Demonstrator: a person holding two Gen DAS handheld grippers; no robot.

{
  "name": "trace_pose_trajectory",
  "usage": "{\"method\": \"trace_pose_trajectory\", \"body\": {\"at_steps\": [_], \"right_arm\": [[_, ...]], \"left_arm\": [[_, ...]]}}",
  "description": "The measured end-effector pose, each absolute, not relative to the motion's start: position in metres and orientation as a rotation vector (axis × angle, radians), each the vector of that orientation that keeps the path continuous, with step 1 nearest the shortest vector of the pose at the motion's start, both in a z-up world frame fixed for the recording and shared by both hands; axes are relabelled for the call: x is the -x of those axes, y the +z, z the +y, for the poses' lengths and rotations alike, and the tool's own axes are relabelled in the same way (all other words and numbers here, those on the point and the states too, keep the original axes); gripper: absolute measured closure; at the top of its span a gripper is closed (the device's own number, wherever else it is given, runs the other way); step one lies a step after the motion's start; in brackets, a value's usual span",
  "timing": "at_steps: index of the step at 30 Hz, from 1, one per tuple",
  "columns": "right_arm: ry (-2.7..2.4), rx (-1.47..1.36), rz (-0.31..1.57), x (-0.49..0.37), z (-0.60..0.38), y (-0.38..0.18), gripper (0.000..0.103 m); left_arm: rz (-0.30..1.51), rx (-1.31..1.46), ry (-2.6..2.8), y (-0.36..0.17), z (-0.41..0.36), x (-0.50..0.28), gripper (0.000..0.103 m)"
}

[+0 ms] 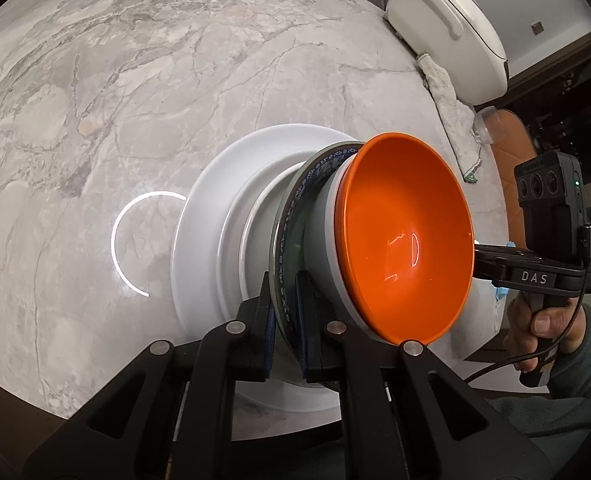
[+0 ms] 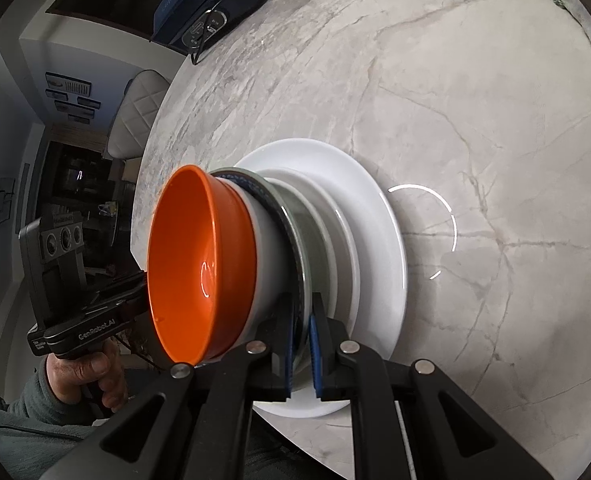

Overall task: Organize plates and bowls
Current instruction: 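Carry the nested bowls onto the white plate stack and lower them, then open both grippers and pull them back from the stacked dishes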

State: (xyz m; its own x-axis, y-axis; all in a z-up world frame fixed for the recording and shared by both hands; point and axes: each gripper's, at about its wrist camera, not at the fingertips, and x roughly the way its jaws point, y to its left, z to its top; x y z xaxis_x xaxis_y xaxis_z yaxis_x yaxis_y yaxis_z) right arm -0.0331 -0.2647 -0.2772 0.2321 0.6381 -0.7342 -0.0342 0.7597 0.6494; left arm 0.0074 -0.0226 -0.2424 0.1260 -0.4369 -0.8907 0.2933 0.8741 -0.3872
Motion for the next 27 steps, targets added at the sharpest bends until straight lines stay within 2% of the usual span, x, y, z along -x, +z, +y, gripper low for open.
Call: {"method": "trace_pose_trajectory", "body": {"at_steps": [23, 25, 26, 27], "right_arm": [[0.530, -0.420, 1.212, 0.037, -0.253, -0.265, 0.090], [0.527, -0.383, 1.201, 0.040, -0.253, -0.261, 0.086], [0.524, -0.373, 1.200, 0.042, -0.253, -0.260, 0.077], [0.520, -0.366, 1.198, 0.043, -0.255, -0.259, 0.065]], "left_arm": [[1.283, 0.148, -0.381, -0.244, -0.017, 0.007, 0.094], [1.273, 0.142, -0.354, -0.242, -0.017, 0.012, 0.093], [1.266, 0.141, -0.339, -0.240, -0.017, 0.016, 0.092], [1.259, 0.137, -0.321, -0.237, -0.016, 0.019, 0.085]]}}
